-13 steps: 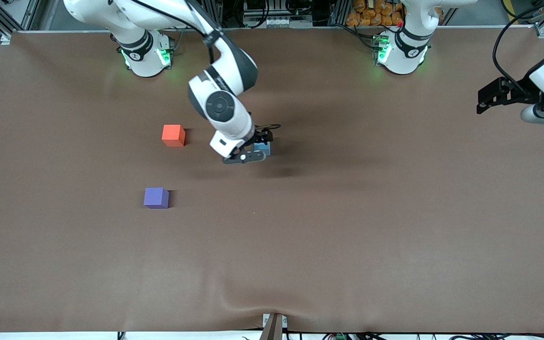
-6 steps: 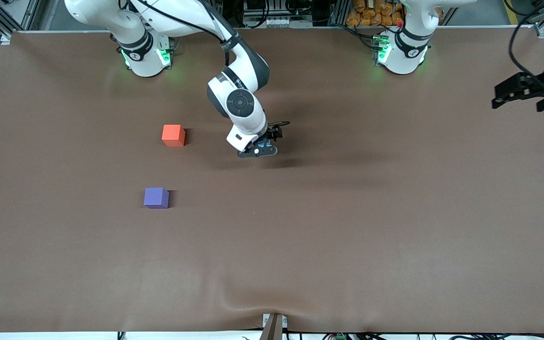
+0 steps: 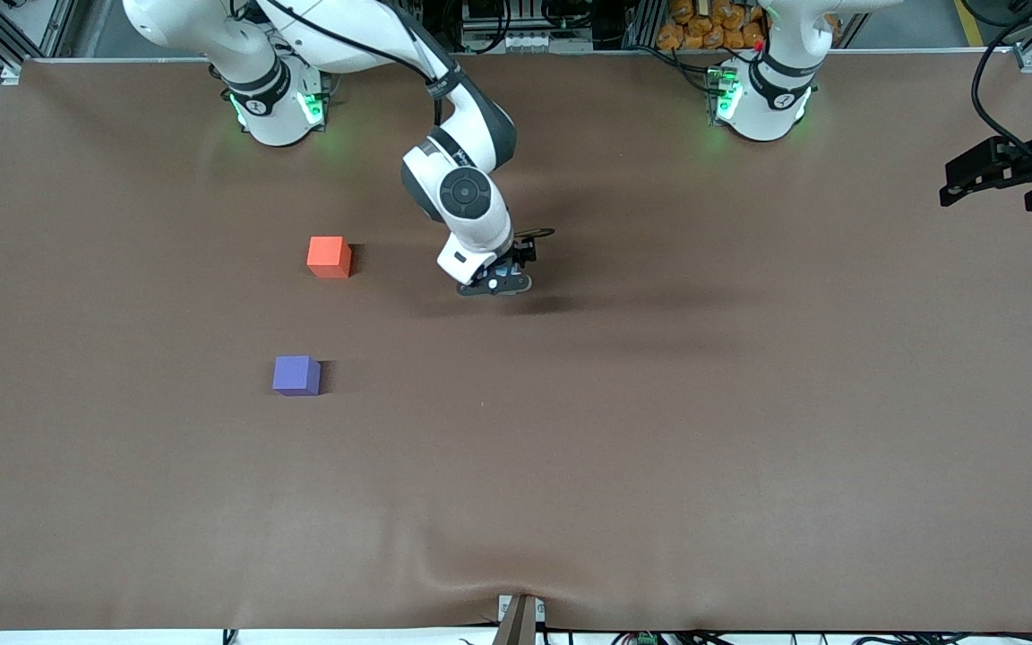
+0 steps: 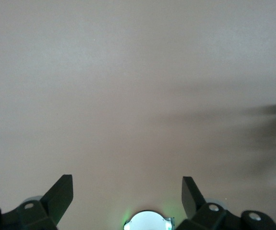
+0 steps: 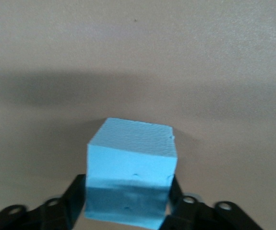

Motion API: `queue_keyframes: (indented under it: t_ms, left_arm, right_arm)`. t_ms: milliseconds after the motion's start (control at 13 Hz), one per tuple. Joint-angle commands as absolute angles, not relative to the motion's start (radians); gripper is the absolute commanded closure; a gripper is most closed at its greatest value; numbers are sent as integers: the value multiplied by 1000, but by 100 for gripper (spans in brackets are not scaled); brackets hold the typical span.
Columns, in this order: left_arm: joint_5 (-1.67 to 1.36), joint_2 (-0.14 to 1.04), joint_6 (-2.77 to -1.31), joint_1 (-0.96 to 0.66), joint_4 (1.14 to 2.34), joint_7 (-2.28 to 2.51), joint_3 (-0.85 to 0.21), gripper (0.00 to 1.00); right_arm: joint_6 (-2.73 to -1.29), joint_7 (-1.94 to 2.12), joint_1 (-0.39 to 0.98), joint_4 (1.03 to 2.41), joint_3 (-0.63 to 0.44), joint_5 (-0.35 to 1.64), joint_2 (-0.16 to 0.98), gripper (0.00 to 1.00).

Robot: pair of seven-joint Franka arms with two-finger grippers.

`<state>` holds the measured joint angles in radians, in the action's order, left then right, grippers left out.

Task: Place blue block between orange and purple blocks
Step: 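Carry the blue block with the right gripper between orange and purple blocks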

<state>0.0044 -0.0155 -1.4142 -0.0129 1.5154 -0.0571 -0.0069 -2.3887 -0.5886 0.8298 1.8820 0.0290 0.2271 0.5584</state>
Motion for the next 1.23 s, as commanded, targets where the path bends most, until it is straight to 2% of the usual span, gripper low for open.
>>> queue_keyframes:
  t_ms: [0,77,385,538,769,1154]
  left_arm:
    - [32,-8,-1427,-14,1508,-61,-11,0]
    - [32,-6,-1427,-9,1506,-61,-11,0]
    - [38,11,-1440,-6,1506,-61,-11,0]
    - [38,9,-1443,-18,1505,-61,-15,0]
    - [23,14,-1459,-3,1505,-61,-22,0]
    - [18,9,-1457,-15,1514,-51,-34,0]
  right_arm:
    - [-2347,-608,818,1885,14,195,528,89]
    - [-2279,-609,796,1878,5,195,491,100]
    - [-1999,-516,686,1868,-87,98,313,100]
    - [-1938,-363,551,1894,-94,97,255,100]
    - [-1963,-160,392,1974,-92,98,235,100]
    - [-2205,-110,345,2195,-92,106,213,100]
